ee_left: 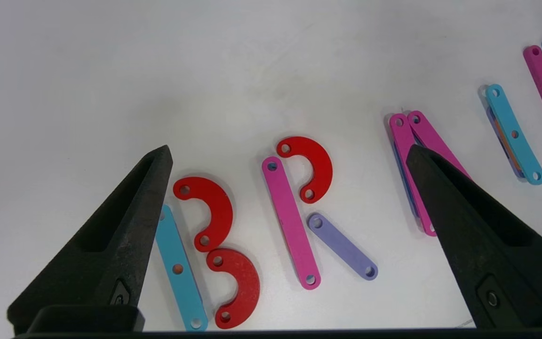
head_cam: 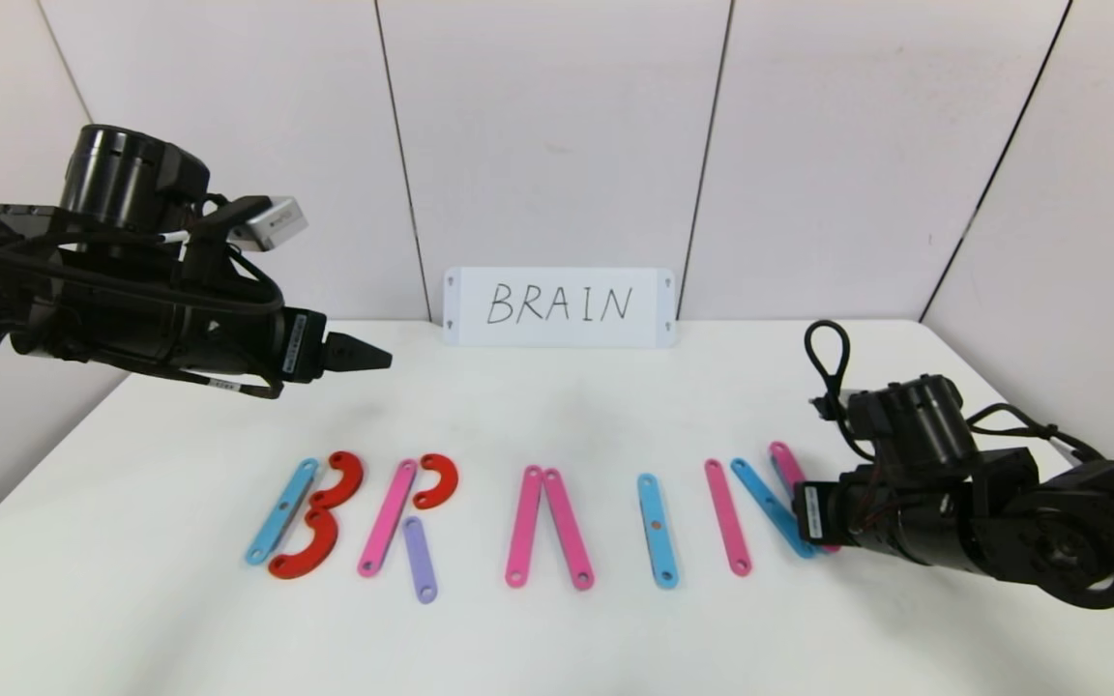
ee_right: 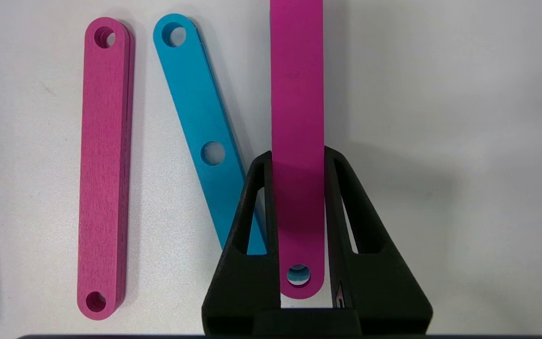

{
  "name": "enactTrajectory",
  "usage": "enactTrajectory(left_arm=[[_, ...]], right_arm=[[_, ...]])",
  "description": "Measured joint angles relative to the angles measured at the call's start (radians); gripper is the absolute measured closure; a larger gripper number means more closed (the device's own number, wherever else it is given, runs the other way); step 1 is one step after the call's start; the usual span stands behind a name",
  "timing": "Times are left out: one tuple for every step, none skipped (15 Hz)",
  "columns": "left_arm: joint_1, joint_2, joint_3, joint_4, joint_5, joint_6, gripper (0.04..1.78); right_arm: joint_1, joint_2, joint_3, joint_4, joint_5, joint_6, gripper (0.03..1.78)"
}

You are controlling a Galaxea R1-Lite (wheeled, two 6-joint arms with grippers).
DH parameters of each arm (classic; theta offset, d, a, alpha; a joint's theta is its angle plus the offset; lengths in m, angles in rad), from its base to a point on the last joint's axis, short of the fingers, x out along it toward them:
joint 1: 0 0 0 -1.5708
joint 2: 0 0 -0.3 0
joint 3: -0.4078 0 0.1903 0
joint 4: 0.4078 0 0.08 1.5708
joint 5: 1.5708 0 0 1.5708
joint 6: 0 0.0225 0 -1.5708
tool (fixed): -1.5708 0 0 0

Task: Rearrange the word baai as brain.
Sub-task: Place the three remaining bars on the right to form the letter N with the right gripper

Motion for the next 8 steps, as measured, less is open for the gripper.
enactTrajectory(left_arm=[[0.000,0.000,0.000,0.000,0.000,0.000,0.08],[0.000,0.000,0.000,0.000,0.000,0.000,0.08],[0.000,0.000,0.000,0.000,0.000,0.000,0.08],[0.000,0.000,0.000,0.000,0.000,0.000,0.08],[0.000,0.000,0.001,0.000,0.000,0.000,0.08],[-0.001,0.000,0.001,0.000,0.000,0.000,0.08],[-0.002,0.000,0.002,0.000,0.000,0.000,0.08],[-0.003,0.000,0.003,-0.001,0.000,0.000,0.08]], right_arm=[[0.000,-0.002,0.001,0.000,0.000,0.000,1.51],[0.000,-0.005,0.003,0.003,0.000,0.004,1.51],[0.000,-0.008,0.005,0.006,0.000,0.016,1.51],[0.001,-0.010,0.005,0.007,0.000,0.023,1.51],[0.002,-0.013,0.005,0.007,-0.001,0.024,1.51],[0.001,-0.016,0.008,0.006,-0.001,0.025,1.51],[0.001,-0.018,0.009,0.004,-0.001,0.026,1.51],[0.000,-0.019,0.009,0.001,-0.001,0.027,1.50]])
